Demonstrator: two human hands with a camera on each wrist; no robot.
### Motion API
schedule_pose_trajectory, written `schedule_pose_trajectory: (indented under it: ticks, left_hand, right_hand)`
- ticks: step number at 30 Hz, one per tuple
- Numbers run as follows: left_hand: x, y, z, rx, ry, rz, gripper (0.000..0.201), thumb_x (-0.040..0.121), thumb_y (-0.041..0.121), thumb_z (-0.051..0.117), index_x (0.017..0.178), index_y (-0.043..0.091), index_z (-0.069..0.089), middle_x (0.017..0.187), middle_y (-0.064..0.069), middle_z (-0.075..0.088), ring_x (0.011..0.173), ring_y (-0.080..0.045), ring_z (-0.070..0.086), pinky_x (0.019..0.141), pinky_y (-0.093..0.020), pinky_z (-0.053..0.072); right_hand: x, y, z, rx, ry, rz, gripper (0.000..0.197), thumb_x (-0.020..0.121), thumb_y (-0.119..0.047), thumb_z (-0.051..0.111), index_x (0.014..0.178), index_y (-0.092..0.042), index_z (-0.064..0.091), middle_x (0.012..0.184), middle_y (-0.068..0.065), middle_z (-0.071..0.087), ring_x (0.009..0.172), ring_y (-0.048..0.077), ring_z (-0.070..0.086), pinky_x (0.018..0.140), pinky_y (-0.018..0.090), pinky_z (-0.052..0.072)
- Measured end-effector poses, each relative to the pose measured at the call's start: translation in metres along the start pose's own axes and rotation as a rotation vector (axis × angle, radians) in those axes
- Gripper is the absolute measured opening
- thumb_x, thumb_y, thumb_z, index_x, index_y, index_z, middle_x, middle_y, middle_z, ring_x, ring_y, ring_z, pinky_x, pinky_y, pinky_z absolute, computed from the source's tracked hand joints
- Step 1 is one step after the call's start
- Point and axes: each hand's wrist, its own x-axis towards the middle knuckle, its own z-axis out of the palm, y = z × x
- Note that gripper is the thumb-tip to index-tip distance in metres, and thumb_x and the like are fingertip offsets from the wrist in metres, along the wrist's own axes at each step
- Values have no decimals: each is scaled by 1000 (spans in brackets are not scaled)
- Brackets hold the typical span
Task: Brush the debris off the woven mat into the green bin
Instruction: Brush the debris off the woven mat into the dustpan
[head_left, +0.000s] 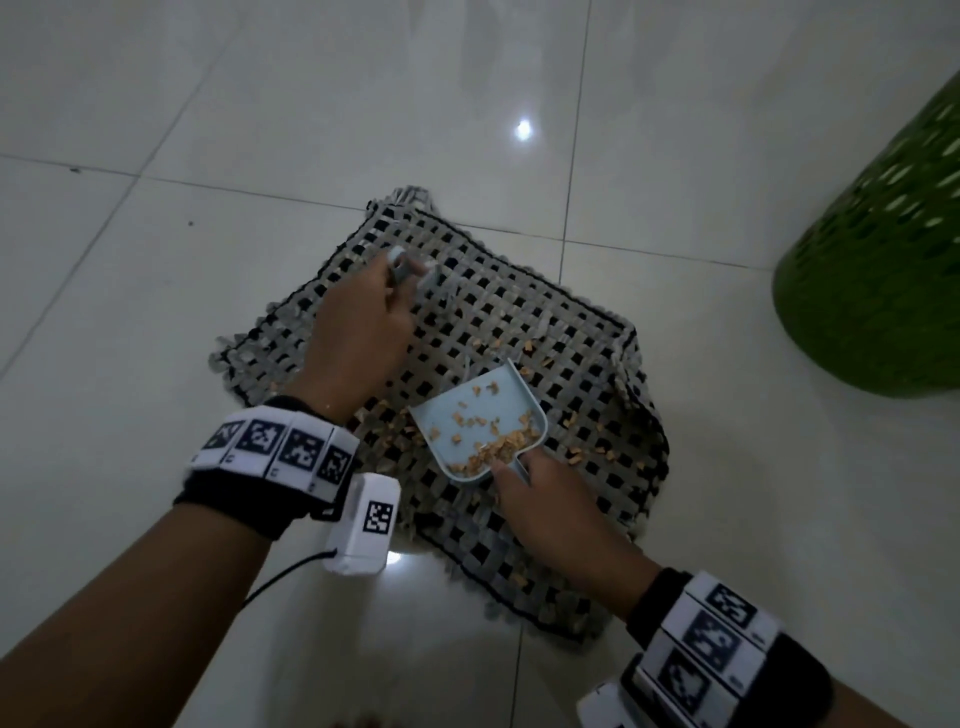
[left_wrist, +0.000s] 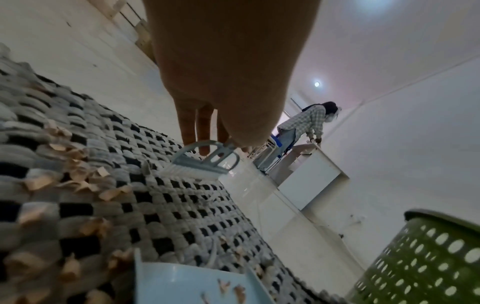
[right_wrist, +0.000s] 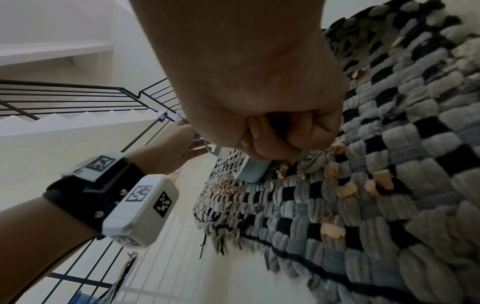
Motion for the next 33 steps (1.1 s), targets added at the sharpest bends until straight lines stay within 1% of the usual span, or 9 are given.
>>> schedule_pose_trajectory:
  ticks: [7,11,13,16,20,25,27,29,33]
  left_hand:
    - [-14,9,17,126,-243,160,20,106,41,42,108,31,59,72,6,63,64,-15,61,50,-35,46]
    - [-16,18,17,165,-214,191,26,106,39,38,111,28,61,72,5,62,55,-14,53,48,-36,45]
    - [-10,22,20,93,-126,210,26,106,35,41,113,24,63,78,1,67,60,-16,58,54,-38,50]
    - [1,25,30,-51,-22,259,20,101,23,56,114,20,71,99,-3,74,85,-18,67,73,-36,56]
    - [8,22,33,6,-130,260,25,94,6,60,106,22,75,106,-3,75,97,-20,69,84,-39,57]
    - [12,8,12,42,-229,187,29,92,-2,54,87,25,65,100,5,73,95,-17,67,82,-40,56]
    - [14,4,9,7,-159,157,25,92,-4,54,92,16,70,100,7,71,95,-14,65,83,-39,55]
    - [14,5,9,21,-66,148,24,96,3,56,100,20,73,101,3,74,92,-16,65,79,-37,55]
    - [-2,12,14,108,-124,166,21,99,15,54,110,25,70,96,-1,73,76,-12,58,60,-24,41]
  right_hand:
    - [1,1,-1,-6,8,-29,40,102,-44,43,99,-9,61,69,4,55,55,14,43,52,30,36]
    - [-2,3,3,-9,28,-41,41,102,-46,42,94,-11,61,65,-1,53,53,13,44,51,29,35]
    - [-4,4,6,8,28,-33,40,101,-47,42,98,-13,62,70,2,59,55,13,48,52,29,38]
    - [-4,5,7,7,26,-27,40,101,-48,41,103,-13,61,69,4,57,54,13,47,50,28,38]
    - [-3,4,6,7,39,-33,42,101,-47,41,99,-11,62,68,6,57,55,13,48,51,30,39]
    - [-4,3,3,-5,19,-25,39,102,-47,41,97,-14,61,68,-2,56,55,11,47,50,28,38]
    - [-4,2,3,-18,16,-28,40,102,-46,41,95,-12,60,66,-4,52,52,11,43,49,27,35]
    - [-4,2,3,-24,16,-23,41,102,-46,40,95,-11,60,67,-3,53,54,12,44,50,27,35]
    - [-3,1,2,-19,10,-3,41,102,-47,41,94,-12,60,68,0,55,54,14,47,51,29,38]
